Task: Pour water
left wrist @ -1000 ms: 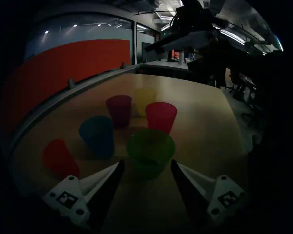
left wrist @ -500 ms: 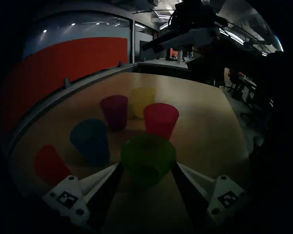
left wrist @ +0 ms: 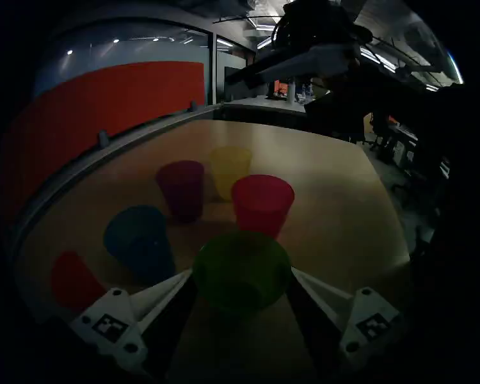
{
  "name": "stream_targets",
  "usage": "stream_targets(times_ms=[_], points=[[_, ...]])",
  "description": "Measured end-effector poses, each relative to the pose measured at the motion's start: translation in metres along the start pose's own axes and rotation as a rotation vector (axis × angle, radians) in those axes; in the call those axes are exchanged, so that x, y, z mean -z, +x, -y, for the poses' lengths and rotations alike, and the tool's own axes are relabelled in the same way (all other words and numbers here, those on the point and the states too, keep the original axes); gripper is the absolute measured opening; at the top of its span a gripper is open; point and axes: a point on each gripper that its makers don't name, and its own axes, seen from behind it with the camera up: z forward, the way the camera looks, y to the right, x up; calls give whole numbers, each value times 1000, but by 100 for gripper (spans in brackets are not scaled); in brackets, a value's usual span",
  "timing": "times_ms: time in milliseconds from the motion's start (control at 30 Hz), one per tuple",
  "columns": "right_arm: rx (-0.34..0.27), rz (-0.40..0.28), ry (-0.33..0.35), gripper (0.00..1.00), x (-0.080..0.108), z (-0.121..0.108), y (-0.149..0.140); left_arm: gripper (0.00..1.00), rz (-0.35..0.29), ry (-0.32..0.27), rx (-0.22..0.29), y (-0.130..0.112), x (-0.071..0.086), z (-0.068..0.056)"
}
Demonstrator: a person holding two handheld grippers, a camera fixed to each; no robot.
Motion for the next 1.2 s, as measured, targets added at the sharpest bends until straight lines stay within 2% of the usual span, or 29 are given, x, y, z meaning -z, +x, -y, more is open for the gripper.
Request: stream_targets(times_ms=[400, 600, 900, 1200], points=[[1, 6, 6, 98, -3, 1, -1, 87, -2, 3, 27, 1, -1, 2], [7, 10, 9, 97, -6, 3, -1, 87, -6, 12, 6, 1, 3, 5], [13, 16, 24, 97, -16, 11, 1, 87, -14, 29, -2, 1, 14, 5], [30, 26, 48, 97, -29, 24, 4, 87, -15, 64, 1, -3, 33, 13]])
